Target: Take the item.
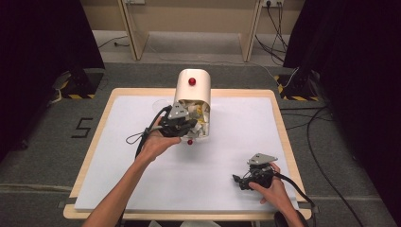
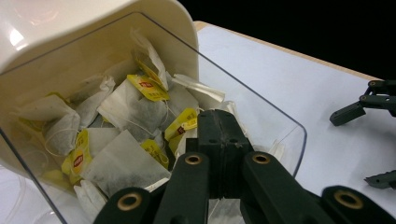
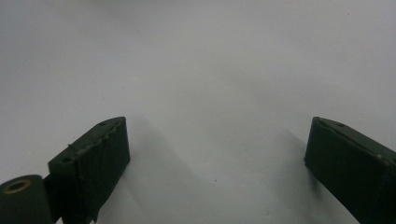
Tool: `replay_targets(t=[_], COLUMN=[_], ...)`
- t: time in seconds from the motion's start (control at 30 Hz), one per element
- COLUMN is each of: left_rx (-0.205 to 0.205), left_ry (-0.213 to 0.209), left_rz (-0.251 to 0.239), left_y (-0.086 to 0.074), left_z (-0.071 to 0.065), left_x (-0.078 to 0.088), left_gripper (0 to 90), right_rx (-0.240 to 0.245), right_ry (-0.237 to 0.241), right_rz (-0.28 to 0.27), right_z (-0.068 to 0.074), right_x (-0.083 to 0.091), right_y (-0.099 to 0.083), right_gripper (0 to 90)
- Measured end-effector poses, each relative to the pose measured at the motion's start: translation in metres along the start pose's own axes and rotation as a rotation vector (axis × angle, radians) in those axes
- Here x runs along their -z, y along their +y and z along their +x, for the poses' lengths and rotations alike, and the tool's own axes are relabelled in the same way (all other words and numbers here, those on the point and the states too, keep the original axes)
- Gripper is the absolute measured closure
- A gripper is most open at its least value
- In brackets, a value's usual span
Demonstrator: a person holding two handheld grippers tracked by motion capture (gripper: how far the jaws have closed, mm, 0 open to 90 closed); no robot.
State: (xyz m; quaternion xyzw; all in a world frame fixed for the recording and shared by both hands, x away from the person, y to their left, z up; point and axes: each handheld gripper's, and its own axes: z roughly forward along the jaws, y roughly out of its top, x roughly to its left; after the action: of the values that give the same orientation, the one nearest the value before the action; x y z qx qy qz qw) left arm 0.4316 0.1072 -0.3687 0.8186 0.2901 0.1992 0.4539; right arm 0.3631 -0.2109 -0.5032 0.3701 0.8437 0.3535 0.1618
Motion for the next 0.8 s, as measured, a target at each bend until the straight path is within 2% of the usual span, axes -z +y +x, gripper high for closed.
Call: replay_targets(t=[0.1, 0.17, 0.23, 0.37, 0.4, 0.7, 0.8], left_rx=[0.005, 0.01, 0.011, 0.026, 0.036, 0.064, 0.062], left_ry=[-0.012, -0.019, -0.026, -0.042, -0.047, -0.071, -0.066], left_rz=[0.029, 0.057, 0.081, 0.106, 0.111, 0.098, 0.115], left_y=[-0.001, -0.003, -0.003, -0.003, -0.002, -0.001, -0.002], left_z=[0.0, 0.0, 0.0, 0.0, 0.0, 0.0, 0.001], left_x=[-0.005, -0.01, -0.013, -0.017, -0.018, -0.016, -0.019], left_gripper=[86.1, 79.9, 77.4, 73.0, 68.2, 59.1, 58.9], right_rx=[0.0, 0.0, 0.0, 0.0, 0.0, 0.001, 0.001], right_ry=[0.0, 0.0, 0.0, 0.0, 0.001, 0.001, 0.001], right_rz=[0.0, 0.0, 0.0, 0.0, 0.0, 0.0, 0.0], right_z=[0.0, 0.0, 0.0, 0.0, 0.0, 0.0, 0.0], right_x=[0.0, 0.0, 0.0, 0.0, 0.0, 0.0, 0.0], right_y=[0.0, 0.0, 0.0, 0.0, 0.0, 0.0, 0.0], right_gripper=[7.3, 7.4, 7.4, 7.2, 7.2, 7.2, 7.2])
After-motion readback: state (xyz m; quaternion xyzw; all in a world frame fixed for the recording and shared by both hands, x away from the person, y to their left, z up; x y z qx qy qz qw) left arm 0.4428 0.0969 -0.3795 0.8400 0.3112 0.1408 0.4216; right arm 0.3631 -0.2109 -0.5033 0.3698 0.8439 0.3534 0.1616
